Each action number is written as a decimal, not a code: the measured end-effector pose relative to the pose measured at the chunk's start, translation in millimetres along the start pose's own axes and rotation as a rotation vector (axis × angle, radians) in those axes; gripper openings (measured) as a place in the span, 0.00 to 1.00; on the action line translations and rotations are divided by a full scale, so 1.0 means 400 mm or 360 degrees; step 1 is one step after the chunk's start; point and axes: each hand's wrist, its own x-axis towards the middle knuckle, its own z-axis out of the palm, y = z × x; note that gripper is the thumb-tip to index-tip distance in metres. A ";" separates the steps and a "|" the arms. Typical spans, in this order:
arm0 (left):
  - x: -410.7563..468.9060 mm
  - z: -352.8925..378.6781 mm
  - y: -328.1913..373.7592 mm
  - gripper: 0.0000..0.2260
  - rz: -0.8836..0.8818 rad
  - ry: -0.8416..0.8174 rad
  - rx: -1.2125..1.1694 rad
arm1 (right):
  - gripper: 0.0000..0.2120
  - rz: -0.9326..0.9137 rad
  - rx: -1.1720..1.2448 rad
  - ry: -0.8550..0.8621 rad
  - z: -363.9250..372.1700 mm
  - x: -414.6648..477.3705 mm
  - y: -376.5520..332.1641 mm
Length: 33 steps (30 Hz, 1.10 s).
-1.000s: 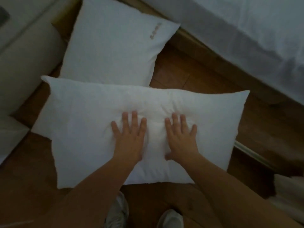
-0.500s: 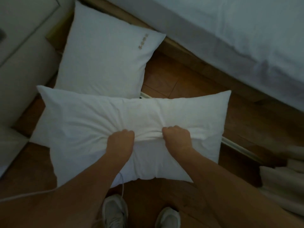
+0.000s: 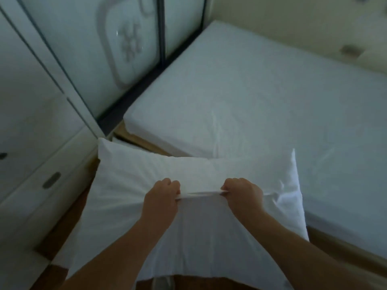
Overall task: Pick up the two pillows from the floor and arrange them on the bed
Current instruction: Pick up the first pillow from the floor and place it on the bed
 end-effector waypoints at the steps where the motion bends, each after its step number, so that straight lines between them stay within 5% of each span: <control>1: 0.042 -0.038 0.034 0.08 0.0013 0.0036 -0.0017 | 0.04 0.0018 -0.0022 0.0025 -0.058 0.035 0.009; 7: 0.326 -0.183 0.178 0.07 0.0208 0.0104 -0.0058 | 0.05 0.0072 -0.0094 0.0223 -0.297 0.271 0.083; 16: 0.694 -0.155 0.324 0.08 0.0344 0.0221 0.0007 | 0.08 0.0141 0.0004 0.0482 -0.389 0.569 0.276; 26: 1.068 0.037 0.508 0.06 0.0335 0.0030 -0.0045 | 0.03 0.0233 -0.0108 0.0122 -0.384 0.890 0.629; 33: 1.266 0.136 0.638 0.02 0.0389 0.0048 -0.0131 | 0.05 0.0298 -0.0260 0.0124 -0.436 1.053 0.819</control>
